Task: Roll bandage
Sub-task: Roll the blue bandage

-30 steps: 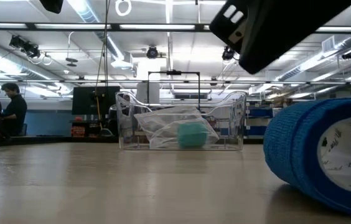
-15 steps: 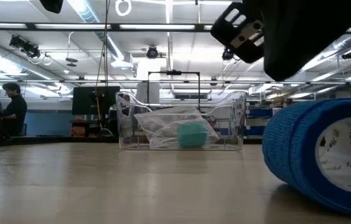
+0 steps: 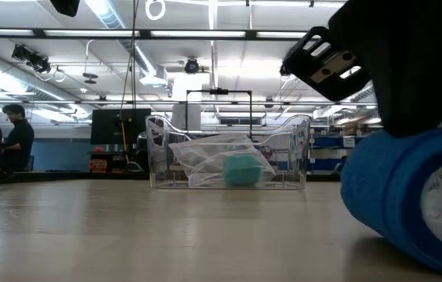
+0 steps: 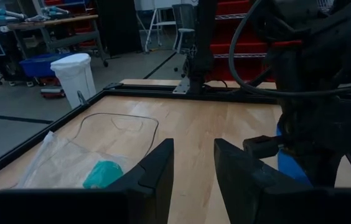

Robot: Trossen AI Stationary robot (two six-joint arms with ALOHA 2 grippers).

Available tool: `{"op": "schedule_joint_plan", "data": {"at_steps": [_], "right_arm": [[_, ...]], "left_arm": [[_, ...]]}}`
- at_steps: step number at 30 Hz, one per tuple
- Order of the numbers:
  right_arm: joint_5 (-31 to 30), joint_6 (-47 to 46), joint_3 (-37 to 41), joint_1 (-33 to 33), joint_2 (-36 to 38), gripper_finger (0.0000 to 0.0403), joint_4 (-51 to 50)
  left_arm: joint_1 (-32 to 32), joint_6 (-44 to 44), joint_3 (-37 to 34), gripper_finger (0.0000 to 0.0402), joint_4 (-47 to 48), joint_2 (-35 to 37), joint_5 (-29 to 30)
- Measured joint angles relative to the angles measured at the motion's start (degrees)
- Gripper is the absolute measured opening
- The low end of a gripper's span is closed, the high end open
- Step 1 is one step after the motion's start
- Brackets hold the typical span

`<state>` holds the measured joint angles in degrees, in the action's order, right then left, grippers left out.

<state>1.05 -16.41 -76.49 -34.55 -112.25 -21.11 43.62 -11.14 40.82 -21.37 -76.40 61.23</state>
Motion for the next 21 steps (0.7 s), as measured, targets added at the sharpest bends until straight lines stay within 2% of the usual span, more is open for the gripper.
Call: {"op": "schedule_joint_plan", "data": {"at_steps": [21], "right_arm": [[2.9, -8.1, 0.2, -3.3, 1.3, 0.0022, -19.6]], "left_arm": [[0.0, -1.1, 0.0, 0.0121, 0.0, 0.0, -0.4]]}}
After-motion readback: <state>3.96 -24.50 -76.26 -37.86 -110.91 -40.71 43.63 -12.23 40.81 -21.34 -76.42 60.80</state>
